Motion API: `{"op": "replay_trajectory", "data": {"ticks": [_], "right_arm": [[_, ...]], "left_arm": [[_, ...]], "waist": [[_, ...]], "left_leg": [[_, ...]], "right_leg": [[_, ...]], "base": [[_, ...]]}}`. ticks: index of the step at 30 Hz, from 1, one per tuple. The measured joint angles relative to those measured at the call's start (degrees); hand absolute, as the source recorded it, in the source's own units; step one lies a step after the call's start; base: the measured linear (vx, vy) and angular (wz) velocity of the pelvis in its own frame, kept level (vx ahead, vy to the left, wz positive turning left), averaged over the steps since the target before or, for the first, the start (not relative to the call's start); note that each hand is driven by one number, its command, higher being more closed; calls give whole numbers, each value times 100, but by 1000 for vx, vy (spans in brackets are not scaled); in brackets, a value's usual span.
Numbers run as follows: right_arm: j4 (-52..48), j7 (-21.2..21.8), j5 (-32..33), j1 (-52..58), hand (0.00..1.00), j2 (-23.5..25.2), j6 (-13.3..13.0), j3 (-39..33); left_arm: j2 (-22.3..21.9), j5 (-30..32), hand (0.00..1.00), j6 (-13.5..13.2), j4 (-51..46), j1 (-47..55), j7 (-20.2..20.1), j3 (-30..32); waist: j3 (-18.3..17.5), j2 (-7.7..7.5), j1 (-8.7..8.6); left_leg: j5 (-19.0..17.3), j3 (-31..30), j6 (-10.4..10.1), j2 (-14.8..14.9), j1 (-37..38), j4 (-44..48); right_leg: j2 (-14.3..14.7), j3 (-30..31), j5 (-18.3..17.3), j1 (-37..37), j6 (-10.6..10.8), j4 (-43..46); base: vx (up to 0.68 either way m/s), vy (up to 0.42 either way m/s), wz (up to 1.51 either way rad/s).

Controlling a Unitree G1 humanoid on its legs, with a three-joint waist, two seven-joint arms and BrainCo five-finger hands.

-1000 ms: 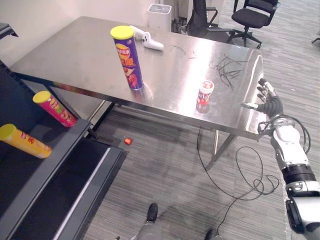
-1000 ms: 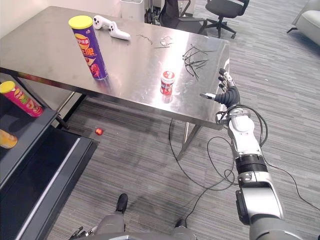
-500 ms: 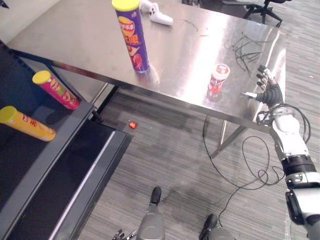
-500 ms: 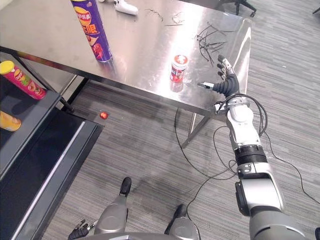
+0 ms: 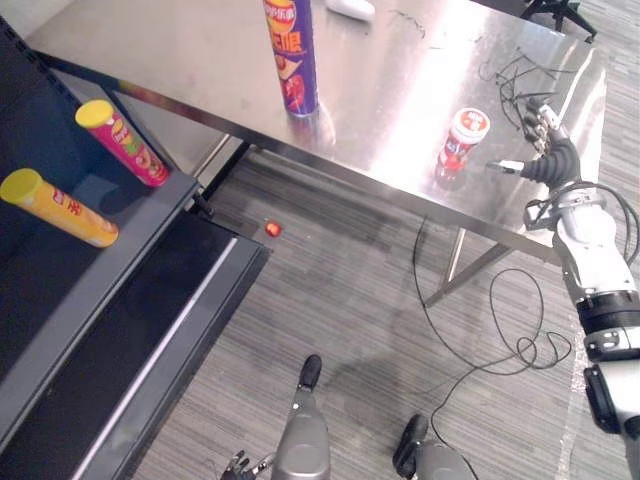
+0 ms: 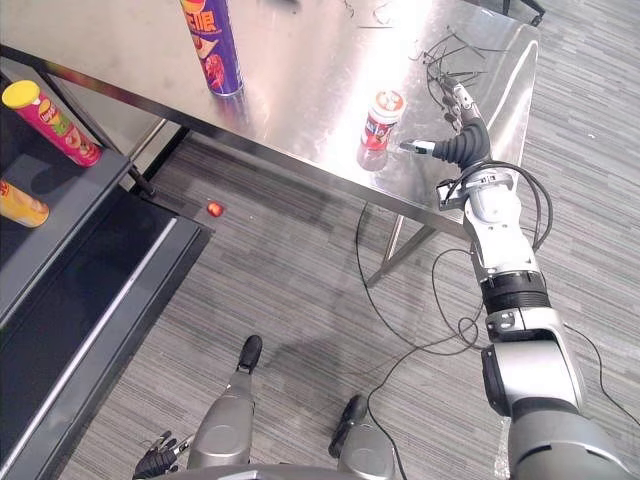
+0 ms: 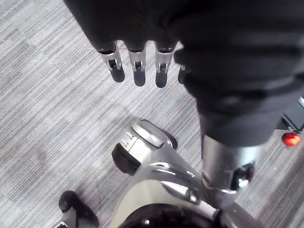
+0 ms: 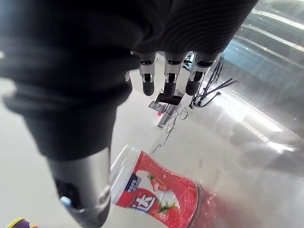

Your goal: Put the gum and the chips on the shelf.

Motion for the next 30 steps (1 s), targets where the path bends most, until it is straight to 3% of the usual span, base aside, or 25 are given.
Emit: {"op": "replay_trajectory", "data": {"ticks": [12,24,30], "right_arm": [[210,-83,4,-381,0,-105,7,100],[306,-89,169,-569,0,-112,16,271],[506,-103,223,-775,0,-221,31,277]], "left_arm": [[38,-6,0,-5,-86,-9,-28,-66],[80,-12,0,-26,-89,-8,-71,-162],[88,-19,0,-92,-203,-8,-71,-191]], "waist": [[199,18,144],[338,53,170],[454,88,281]], "left_leg": [[42,-86,49,-38,-96,28],[63,-162,61,-85,-127,28],[103,-194,67,-86,-200,30]], "right_leg": [[-92,-36,-147,-170,36,321],[-181,-71,-315,-265,44,609],[-201,-83,-367,-366,37,720]], "base": [[-7,-12,4],[-4,-11,3],[2,-8,1]]}}
